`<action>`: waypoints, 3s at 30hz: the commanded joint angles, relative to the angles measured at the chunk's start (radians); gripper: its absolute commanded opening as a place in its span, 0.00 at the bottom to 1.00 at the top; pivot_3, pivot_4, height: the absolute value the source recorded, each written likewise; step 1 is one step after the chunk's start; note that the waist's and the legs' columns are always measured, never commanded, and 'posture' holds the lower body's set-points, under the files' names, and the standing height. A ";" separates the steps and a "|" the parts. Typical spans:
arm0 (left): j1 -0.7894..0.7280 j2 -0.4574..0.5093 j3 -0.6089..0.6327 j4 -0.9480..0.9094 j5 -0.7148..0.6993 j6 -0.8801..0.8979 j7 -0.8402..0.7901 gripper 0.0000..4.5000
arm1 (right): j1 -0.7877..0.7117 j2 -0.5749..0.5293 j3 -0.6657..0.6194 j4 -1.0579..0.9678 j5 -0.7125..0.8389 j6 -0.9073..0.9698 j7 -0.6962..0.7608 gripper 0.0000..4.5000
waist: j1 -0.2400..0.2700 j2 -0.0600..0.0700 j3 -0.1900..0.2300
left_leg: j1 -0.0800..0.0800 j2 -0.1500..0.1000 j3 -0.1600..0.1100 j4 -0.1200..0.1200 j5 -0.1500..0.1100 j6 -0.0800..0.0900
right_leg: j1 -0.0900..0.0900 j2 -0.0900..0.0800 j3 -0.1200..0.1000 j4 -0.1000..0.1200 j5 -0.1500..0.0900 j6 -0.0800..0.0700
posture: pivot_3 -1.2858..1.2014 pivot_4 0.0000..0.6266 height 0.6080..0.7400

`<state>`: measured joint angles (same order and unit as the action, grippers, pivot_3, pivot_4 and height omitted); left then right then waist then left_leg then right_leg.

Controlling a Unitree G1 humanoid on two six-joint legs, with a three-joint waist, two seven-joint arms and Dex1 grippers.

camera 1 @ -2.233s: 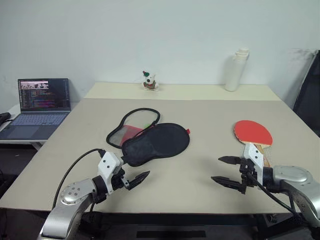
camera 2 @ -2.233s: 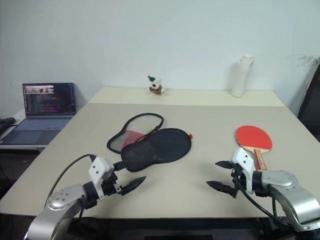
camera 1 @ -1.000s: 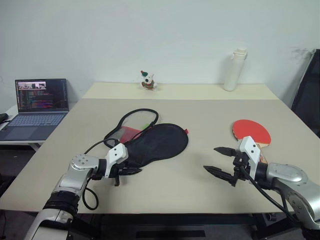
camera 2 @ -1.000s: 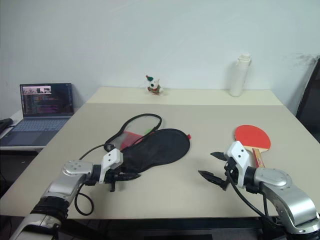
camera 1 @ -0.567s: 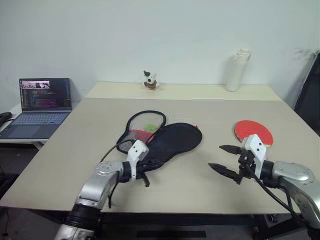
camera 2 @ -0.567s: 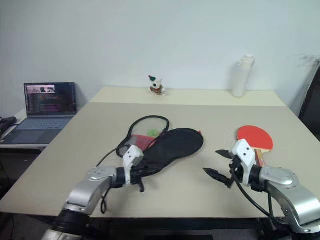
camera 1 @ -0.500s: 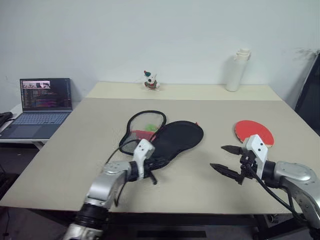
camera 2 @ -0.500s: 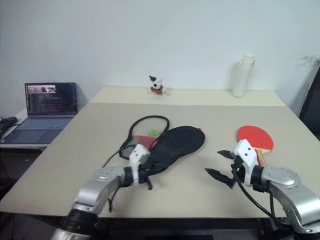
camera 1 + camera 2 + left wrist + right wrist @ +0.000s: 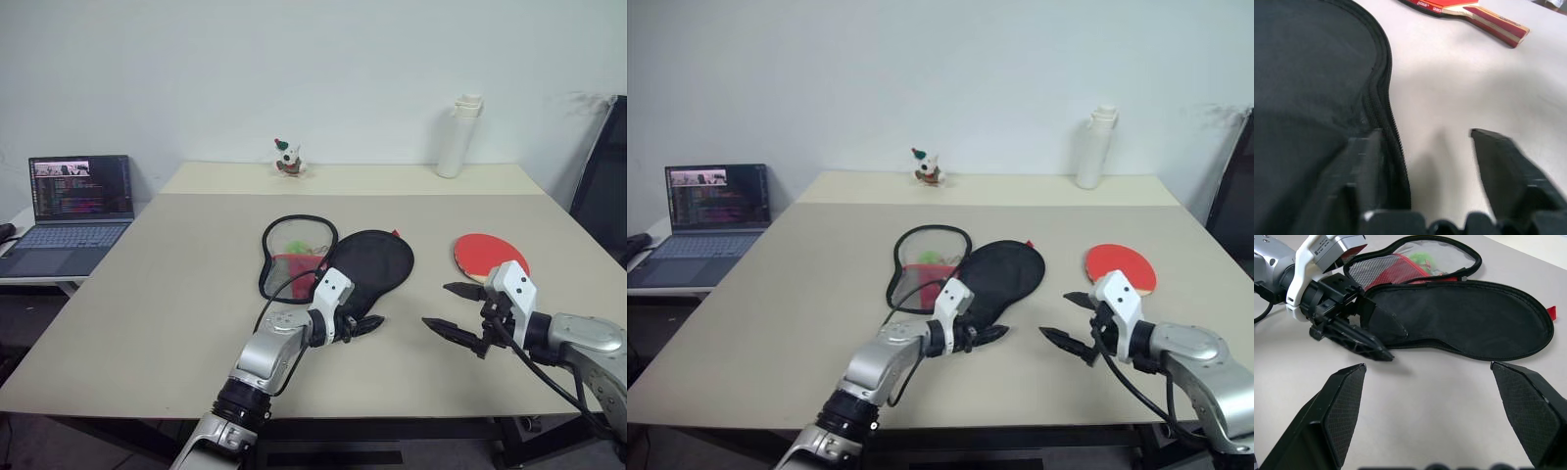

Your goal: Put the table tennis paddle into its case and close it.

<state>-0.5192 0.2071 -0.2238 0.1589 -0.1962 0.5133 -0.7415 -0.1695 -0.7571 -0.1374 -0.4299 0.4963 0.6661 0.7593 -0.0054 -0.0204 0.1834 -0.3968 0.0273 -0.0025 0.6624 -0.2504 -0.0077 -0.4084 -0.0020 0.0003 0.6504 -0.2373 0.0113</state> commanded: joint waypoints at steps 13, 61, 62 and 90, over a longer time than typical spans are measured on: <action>0.141 0.374 0.290 -0.126 -0.183 -0.092 -0.252 0.87 | -0.298 0.398 0.030 0.205 0.055 0.443 -0.425 1.00 | -0.005 -0.001 0.000 | 0.003 0.002 0.005 0.000 0.000 0.000 | -0.005 -0.001 0.014 0.009 -0.001 -0.001 | 0.52 0.24 1.00; 0.095 0.357 0.205 -0.257 -0.205 -0.059 -0.230 0.87 | -0.422 0.409 0.029 0.417 0.002 0.566 -0.368 0.01 | -0.025 -0.001 0.000 | -0.003 0.002 0.007 -0.001 0.000 0.000 | -0.013 -0.002 0.016 0.011 0.000 0.000 | 0.52 0.24 1.00; 0.091 0.355 0.199 -0.253 -0.203 -0.063 -0.232 0.87 | -0.434 0.374 0.032 0.439 -0.002 0.559 -0.344 0.01 | -0.025 -0.001 0.000 | -0.003 0.002 0.007 -0.001 0.000 0.000 | -0.013 -0.002 0.016 0.011 0.000 0.000 | 0.52 0.24 1.00; 0.103 0.315 0.141 -0.207 -0.170 -0.145 -0.251 0.87 | -0.656 0.004 0.226 0.837 -0.276 0.116 0.043 0.91 | -0.023 -0.001 0.002 | -0.003 0.001 0.012 -0.001 0.000 0.000 | -0.014 -0.001 0.016 0.009 0.000 0.000 | 0.52 0.24 1.00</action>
<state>-0.4158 0.5245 -0.0836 -0.0288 -0.3680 0.3853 -0.9926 -0.8030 -0.7329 0.1400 0.4419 0.2100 0.7948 0.7846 -0.0286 -0.0214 0.1850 -0.4002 0.0285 0.0099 0.6614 -0.2505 -0.0075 -0.4220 -0.0030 0.0168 0.6590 -0.2376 0.0115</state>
